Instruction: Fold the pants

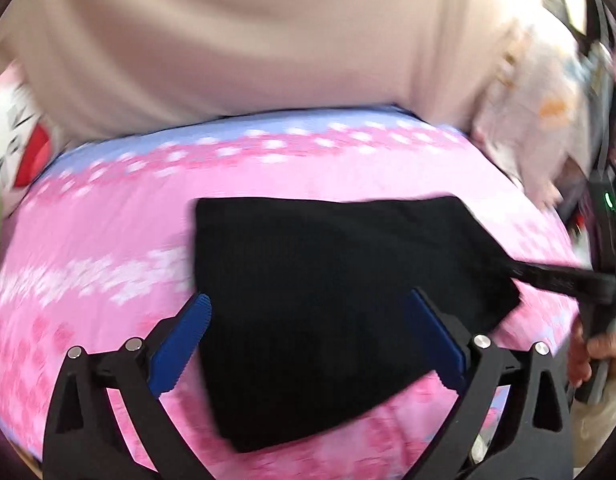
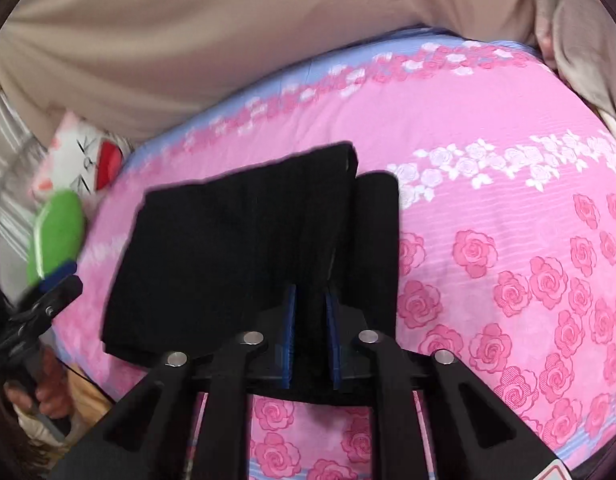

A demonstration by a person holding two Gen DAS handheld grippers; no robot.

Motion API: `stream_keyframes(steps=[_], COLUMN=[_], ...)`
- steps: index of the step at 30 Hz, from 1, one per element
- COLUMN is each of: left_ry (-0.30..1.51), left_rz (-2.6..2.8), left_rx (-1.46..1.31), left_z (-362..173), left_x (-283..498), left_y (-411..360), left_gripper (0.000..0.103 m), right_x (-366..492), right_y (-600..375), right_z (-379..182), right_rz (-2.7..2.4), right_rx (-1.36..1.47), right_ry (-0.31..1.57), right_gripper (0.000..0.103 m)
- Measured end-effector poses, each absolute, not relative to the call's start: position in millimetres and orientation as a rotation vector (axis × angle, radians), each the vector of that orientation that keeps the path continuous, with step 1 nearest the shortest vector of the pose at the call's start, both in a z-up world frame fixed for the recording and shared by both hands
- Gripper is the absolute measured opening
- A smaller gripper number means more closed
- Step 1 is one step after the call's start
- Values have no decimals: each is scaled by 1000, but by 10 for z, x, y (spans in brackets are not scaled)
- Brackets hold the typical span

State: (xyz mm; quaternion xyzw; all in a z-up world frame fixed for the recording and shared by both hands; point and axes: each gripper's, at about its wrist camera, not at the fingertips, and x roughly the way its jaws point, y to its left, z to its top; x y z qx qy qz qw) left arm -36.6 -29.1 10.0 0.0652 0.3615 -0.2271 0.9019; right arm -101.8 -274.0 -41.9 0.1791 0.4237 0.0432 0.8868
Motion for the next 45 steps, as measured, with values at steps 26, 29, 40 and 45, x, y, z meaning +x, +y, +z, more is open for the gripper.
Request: stream_keyframes(steps=[26,29,40,45], left_ry=[787,763,981,734], left_rz=[-689,-694,-740,-730], left_rx=[-6,-20,273,345], left_z=[408,603,-467,-257], left_x=[129,17,-449,-741], left_y=[-618,-544,-1353,-1430], left_gripper=[4,4,44,96], right_x=[-1038,-1018,-1087,-1115], right_y=[-2509,-2500,-3288,-3403], right_z=[-612,-375,-897,-786], right_rz=[143,234,279,335], right_rx=[229,281,676,723], right_ry=[924,871,907,894], right_gripper=[9,8,10,19])
